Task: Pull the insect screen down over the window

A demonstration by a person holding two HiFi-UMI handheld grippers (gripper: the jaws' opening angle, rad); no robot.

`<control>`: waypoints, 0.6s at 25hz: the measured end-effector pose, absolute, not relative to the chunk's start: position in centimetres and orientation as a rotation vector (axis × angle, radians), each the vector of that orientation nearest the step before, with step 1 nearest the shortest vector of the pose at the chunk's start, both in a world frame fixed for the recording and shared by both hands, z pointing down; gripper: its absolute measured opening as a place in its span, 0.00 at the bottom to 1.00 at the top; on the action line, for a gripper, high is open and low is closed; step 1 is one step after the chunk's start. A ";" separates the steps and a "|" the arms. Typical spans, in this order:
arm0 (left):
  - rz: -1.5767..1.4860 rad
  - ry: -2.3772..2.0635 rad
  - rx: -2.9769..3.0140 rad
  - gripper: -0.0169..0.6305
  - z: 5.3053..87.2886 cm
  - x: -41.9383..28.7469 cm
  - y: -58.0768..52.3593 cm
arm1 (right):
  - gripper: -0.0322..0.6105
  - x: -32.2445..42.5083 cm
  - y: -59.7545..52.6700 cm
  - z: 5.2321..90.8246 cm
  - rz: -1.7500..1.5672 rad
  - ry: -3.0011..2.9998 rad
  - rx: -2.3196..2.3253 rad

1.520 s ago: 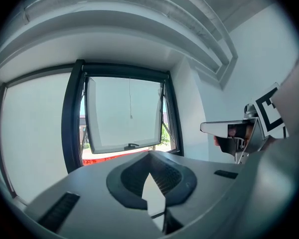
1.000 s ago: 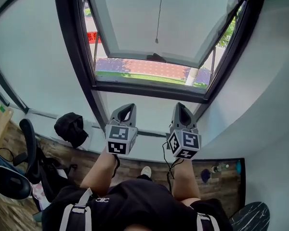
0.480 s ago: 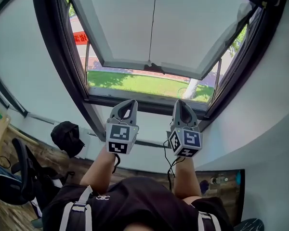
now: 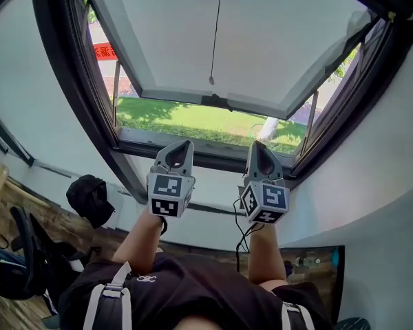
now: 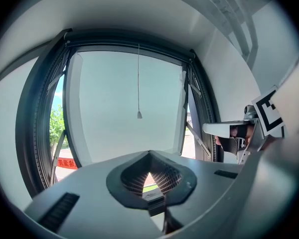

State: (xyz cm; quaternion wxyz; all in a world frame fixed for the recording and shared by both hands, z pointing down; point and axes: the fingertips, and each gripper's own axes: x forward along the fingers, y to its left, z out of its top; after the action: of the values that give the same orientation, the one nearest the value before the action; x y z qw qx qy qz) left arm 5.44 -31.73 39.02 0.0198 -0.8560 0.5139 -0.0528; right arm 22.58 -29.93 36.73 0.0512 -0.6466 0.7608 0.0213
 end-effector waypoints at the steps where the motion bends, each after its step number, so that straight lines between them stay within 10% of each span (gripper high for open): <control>1: -0.166 1.580 -2.664 0.05 39.1 5.5 -31.9 | 0.06 22.7 -30.0 37.0 0.054 2.306 -1.980; 15: -0.352 1.319 -2.432 0.05 38.2 2.9 -35.0 | 0.06 20.6 -30.5 35.9 0.678 2.328 -2.392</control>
State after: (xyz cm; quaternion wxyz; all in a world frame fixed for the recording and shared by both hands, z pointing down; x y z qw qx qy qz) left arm 2.91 -34.98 38.22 0.1754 -0.8586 0.4655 -0.1244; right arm 20.59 -30.47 35.93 -0.1317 -0.6962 0.6775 0.1974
